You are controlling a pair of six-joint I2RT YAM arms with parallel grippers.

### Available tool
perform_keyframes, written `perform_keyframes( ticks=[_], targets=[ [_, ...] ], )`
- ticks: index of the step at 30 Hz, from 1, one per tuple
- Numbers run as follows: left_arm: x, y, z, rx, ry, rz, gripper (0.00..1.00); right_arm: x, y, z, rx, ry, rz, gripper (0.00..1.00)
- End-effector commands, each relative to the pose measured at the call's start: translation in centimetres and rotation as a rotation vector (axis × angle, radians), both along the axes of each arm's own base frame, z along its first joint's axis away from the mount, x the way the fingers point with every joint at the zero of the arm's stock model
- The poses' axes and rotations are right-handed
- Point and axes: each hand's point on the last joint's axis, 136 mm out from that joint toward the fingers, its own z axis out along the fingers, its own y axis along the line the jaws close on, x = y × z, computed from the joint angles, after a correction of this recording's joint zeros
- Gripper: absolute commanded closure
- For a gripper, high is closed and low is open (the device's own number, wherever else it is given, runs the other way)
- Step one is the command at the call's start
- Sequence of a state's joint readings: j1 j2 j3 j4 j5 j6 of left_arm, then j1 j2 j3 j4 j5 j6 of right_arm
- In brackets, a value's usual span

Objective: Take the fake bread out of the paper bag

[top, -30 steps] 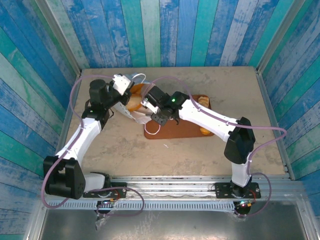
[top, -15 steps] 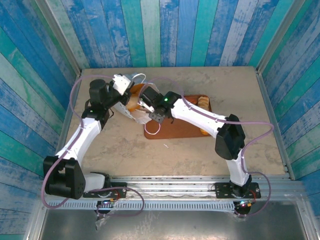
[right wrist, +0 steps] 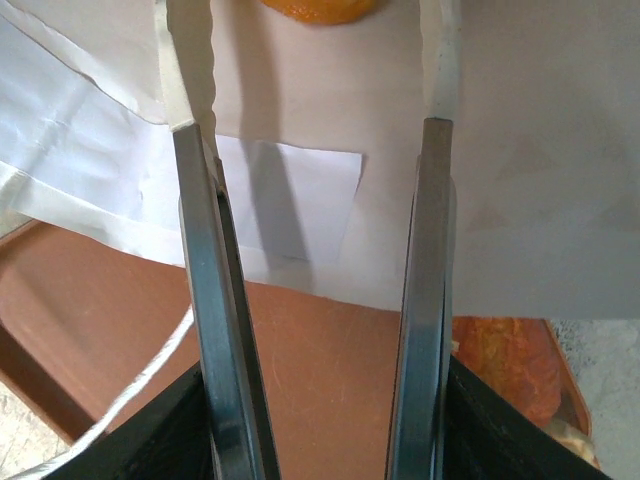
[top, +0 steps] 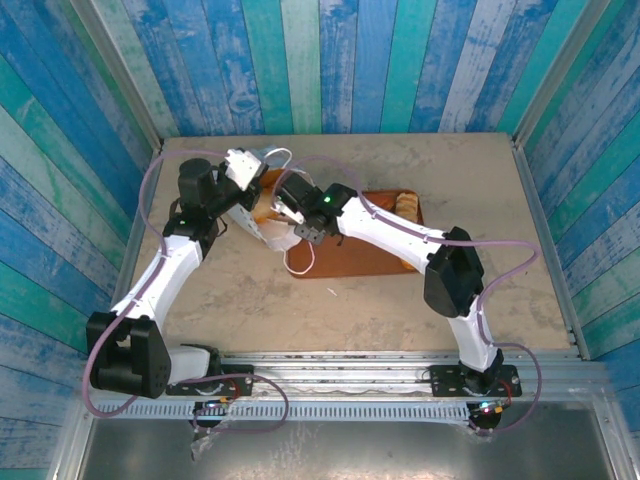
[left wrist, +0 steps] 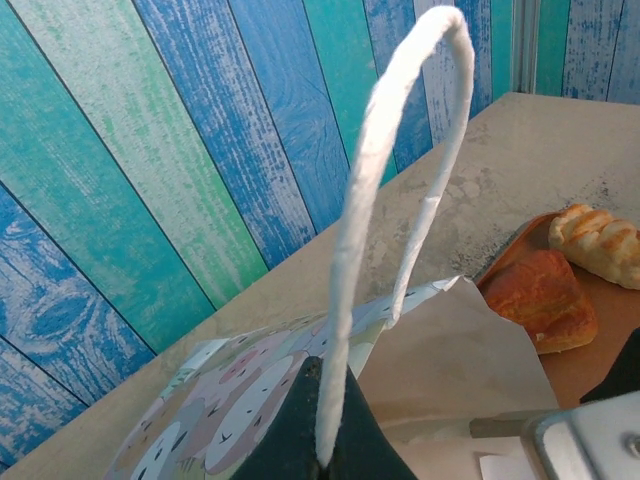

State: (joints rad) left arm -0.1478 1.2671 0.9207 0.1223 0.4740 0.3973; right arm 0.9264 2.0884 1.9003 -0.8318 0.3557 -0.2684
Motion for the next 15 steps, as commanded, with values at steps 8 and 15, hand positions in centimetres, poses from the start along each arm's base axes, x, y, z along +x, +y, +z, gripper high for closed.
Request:
perform_keyframes(
  ticks=[8,15],
  targets=[
    [-0.40,-0.42,3.16,0.004,-0.085,-0.034,1.00,0.96,2.35,0.37,0.052,-0.031,0.095,0.46],
    [-0.35,-0.47,3.34,0.006,-0.086,-0.037,1.00,1.11,2.26,0.02,0.040,-0.037,0.111,0.45]
  ],
)
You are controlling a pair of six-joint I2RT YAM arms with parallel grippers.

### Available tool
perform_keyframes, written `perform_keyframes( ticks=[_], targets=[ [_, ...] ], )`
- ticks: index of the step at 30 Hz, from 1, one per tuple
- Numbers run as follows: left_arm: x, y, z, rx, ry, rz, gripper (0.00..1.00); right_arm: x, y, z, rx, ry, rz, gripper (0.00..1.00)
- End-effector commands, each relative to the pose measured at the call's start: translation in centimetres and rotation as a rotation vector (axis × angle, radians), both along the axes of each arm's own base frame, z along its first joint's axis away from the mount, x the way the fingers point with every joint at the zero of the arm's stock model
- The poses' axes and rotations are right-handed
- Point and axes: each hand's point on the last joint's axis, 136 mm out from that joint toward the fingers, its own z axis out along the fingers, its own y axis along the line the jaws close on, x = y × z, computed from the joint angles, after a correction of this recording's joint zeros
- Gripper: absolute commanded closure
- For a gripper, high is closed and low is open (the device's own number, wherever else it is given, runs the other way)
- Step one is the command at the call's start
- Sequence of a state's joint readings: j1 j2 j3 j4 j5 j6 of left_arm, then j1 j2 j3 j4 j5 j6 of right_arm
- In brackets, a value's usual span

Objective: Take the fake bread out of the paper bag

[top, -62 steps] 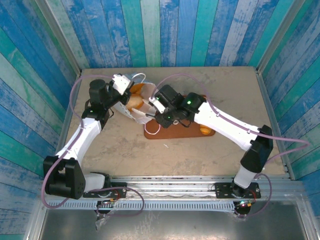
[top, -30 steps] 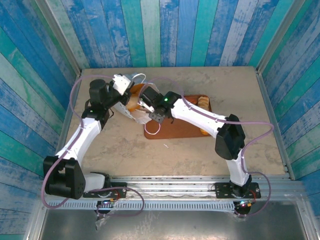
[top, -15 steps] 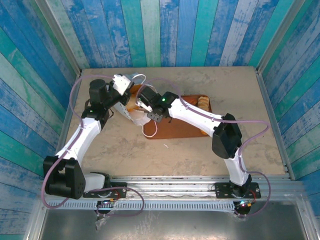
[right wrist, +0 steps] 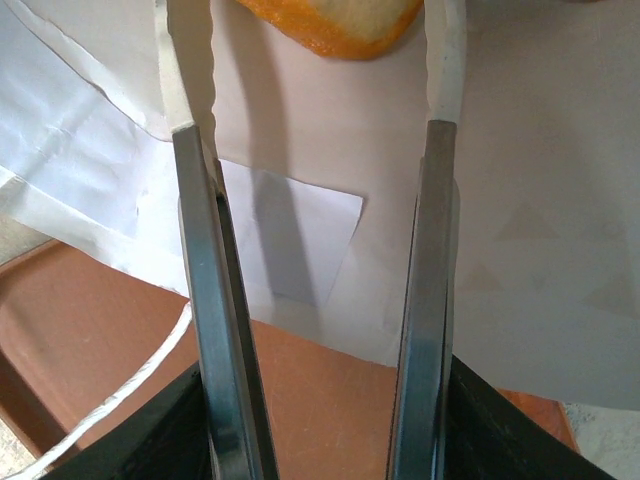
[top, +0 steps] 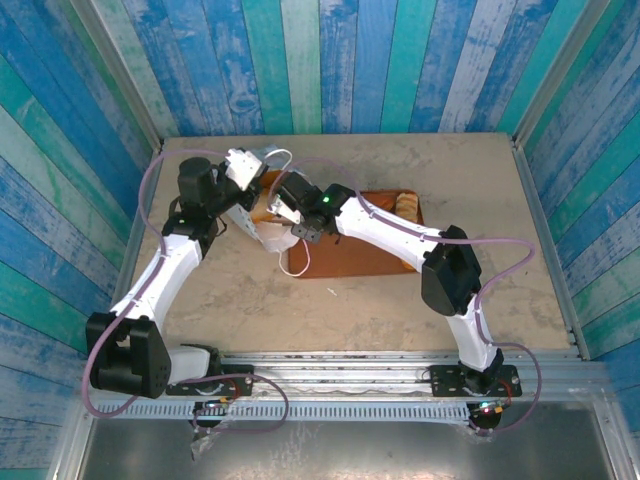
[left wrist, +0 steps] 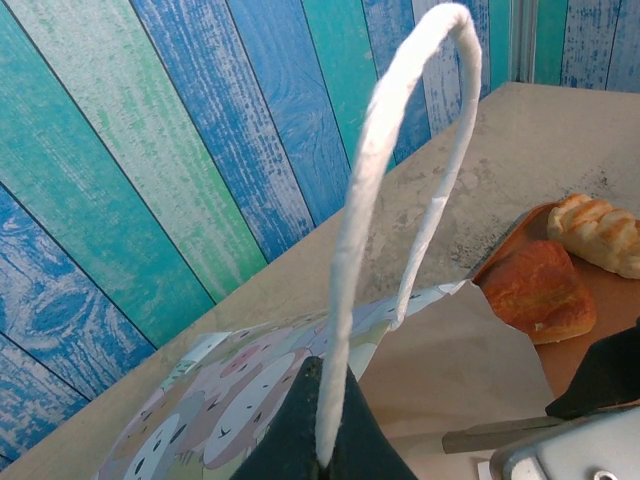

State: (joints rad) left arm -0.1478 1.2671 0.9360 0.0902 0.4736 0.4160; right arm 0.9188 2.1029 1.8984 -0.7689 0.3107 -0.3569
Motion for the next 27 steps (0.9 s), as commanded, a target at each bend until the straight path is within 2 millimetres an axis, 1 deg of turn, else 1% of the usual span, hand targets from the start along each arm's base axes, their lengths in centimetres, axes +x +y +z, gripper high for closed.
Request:
perform_keyframes(
  ticks=[1,5,10,11,13,21,27],
  targets=[
    [-0.3,-0.5,3.3,-0.012,-0.092,-0.035,1.00,0.8,0.9,0.3,0.022,-0.032,0.020,0.45],
    [-0.3,-0.5,3.4,-0.015,-0.091,-0.037,1.00,1.6,0.9,0.2,0.008,-0.053,-0.003,0.44],
    [-0.3,-0.6,3.7,-0.016,-0.098,-0.039,1.00,2.1,1.2,-0.2,-0.001,-0.061,-0.009,0.43],
    [0.2,-0.7,2.7,-0.012,-0.074,-0.040,1.00,2.1,1.3,-0.2,0.002,-0.062,-0.010,0.43],
    [0.3,-0.7,2.7,-0.011,-0.072,-0.039,1.00,2.2,1.5,-0.1,0.008,-0.065,-0.011,0.43],
    [0.6,-0.5,2.4,-0.011,-0.068,-0.022,1.00,2.3,1.3,1.0,0.035,-0.082,-0.026,0.54],
    [0.8,-0.1,2.1,-0.014,-0.066,0.002,1.00,2.0,0.8,2.8,0.079,-0.123,-0.059,0.61]
  ],
)
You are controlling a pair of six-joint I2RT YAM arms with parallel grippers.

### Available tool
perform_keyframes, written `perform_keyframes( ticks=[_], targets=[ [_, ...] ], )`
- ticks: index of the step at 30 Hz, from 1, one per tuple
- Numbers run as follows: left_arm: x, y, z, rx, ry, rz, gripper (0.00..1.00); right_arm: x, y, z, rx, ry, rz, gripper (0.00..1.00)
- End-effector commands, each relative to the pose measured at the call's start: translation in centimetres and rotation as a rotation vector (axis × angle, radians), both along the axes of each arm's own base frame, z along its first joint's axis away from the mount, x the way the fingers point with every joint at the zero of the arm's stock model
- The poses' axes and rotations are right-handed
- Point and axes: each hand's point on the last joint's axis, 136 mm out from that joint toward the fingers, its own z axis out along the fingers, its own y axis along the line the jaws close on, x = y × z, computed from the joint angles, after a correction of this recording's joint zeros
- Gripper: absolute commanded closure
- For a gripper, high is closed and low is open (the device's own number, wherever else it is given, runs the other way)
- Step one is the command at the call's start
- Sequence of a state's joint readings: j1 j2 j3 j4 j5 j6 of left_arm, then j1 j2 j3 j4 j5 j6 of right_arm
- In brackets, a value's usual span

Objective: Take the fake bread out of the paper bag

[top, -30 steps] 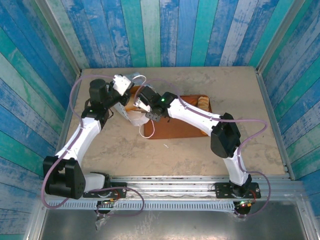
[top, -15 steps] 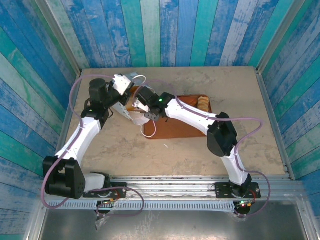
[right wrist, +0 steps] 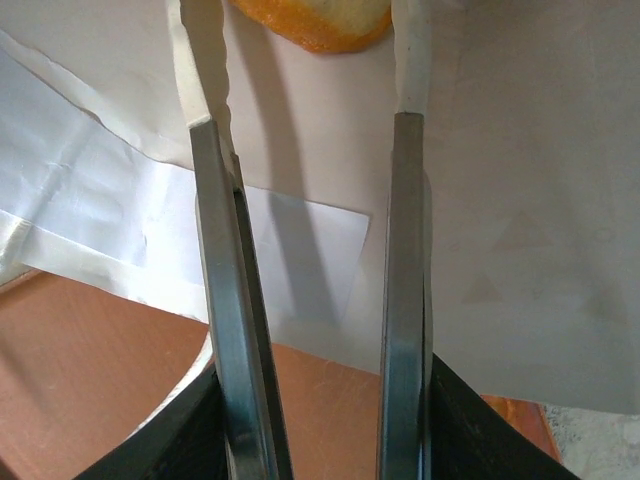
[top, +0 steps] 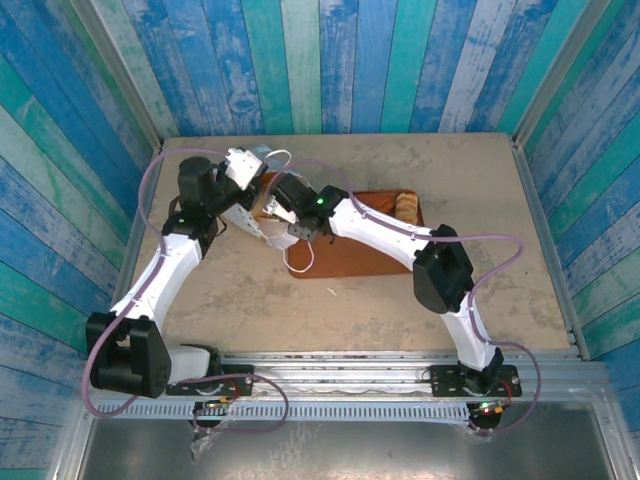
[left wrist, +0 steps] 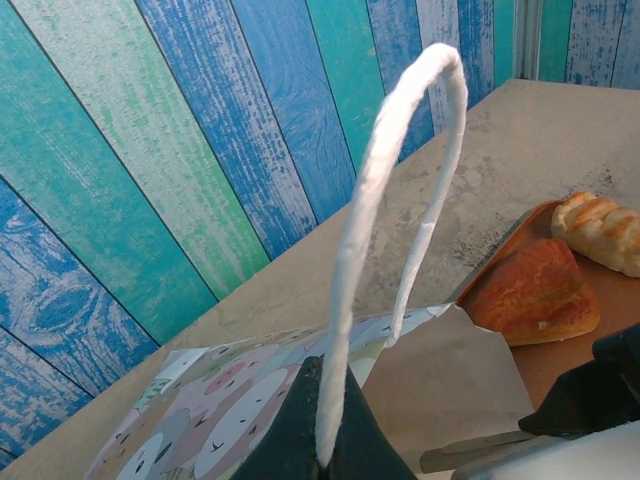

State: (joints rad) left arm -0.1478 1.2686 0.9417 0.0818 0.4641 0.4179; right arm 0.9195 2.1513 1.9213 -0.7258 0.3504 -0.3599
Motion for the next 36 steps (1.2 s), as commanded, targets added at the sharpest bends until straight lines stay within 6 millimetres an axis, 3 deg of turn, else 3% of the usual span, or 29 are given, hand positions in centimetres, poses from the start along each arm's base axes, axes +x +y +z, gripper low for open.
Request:
perform_keyframes(
  ticks=[1,22,36],
  targets=[
    [0.7,-0.2,2.0,-0.018,-0.068,-0.004,1.00,0.6,-0.1,4.0,0.094,-0.092,-0.045,0.62],
    [0.7,0.3,1.1,-0.007,-0.058,0.029,1.00,-0.9,-2.4,9.6,0.148,-0.214,-0.116,0.66],
    [0.7,0.8,1.3,-0.009,-0.070,0.063,1.00,-4.6,-3.8,11.0,0.070,-0.248,-0.122,0.65]
  ],
)
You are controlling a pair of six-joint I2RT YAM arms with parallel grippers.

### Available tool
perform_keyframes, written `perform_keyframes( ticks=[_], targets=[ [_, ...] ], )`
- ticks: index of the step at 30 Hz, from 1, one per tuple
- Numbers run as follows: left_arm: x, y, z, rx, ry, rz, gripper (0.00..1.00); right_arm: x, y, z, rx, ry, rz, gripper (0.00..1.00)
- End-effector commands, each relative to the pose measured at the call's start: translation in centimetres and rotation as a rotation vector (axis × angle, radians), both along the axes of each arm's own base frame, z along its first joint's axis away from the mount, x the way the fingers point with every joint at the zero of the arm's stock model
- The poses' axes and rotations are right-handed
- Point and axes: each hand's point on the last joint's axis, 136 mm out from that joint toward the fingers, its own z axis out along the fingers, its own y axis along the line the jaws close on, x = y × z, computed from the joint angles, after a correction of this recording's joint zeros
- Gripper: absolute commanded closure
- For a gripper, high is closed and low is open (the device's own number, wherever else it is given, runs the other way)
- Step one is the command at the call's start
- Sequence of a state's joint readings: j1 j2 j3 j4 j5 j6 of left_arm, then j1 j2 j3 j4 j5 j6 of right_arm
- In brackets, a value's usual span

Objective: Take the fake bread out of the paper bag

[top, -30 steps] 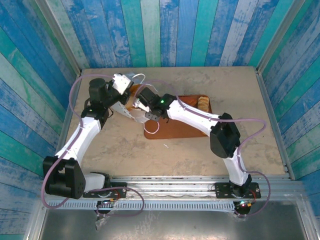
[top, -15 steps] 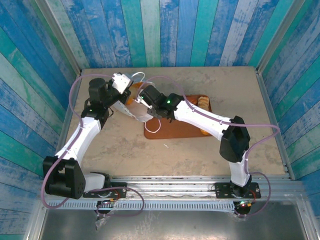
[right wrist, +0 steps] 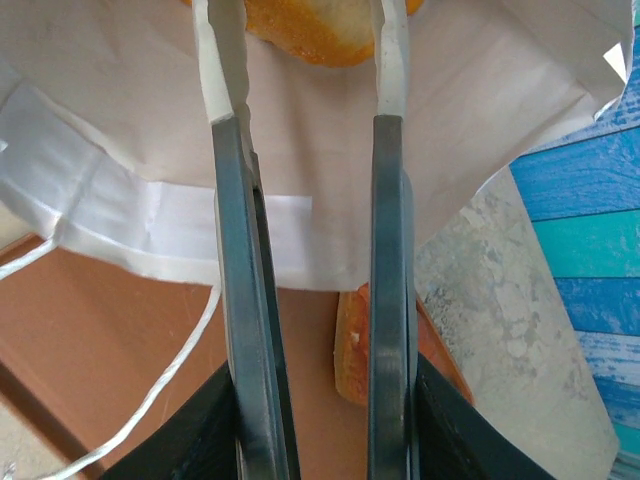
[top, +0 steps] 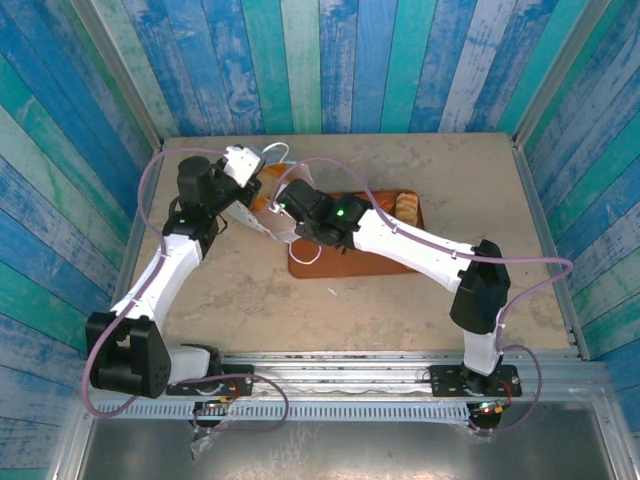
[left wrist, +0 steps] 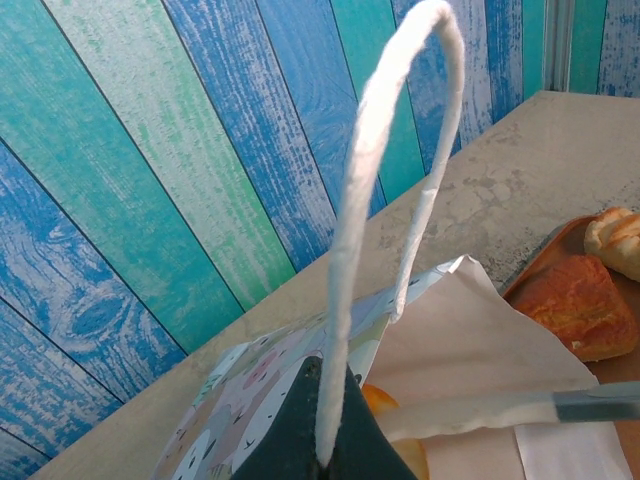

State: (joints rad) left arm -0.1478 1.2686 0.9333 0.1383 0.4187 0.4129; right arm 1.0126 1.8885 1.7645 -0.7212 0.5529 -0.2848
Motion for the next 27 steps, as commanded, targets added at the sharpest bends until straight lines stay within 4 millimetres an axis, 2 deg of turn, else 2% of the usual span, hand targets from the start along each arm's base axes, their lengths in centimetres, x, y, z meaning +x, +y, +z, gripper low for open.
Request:
perform_keyframes(
  ticks=[1,12,22,27],
  targets=[
    [0.1,0.3,0.4,-0.008,-0.022,0.020,1.00,-1.0,-1.2,2.8,0.024,-0.061,-0.046,0.65],
    [0.0,0.1,0.6,-0.014,-0.024,0.012,1.00,-3.6,-4.3,3.7,0.030,-0.049,-0.102,0.65],
    [0.0,0.1,0.4,-0.018,-0.016,0.011,1.00,-6.3,-6.9,4.8,0.155,-0.003,-0.147,0.64],
    [0.0,0.1,0.6,-0.018,-0.017,0.010,1.00,-7.7,-9.0,5.6,0.205,0.022,-0.193,0.64]
  ],
)
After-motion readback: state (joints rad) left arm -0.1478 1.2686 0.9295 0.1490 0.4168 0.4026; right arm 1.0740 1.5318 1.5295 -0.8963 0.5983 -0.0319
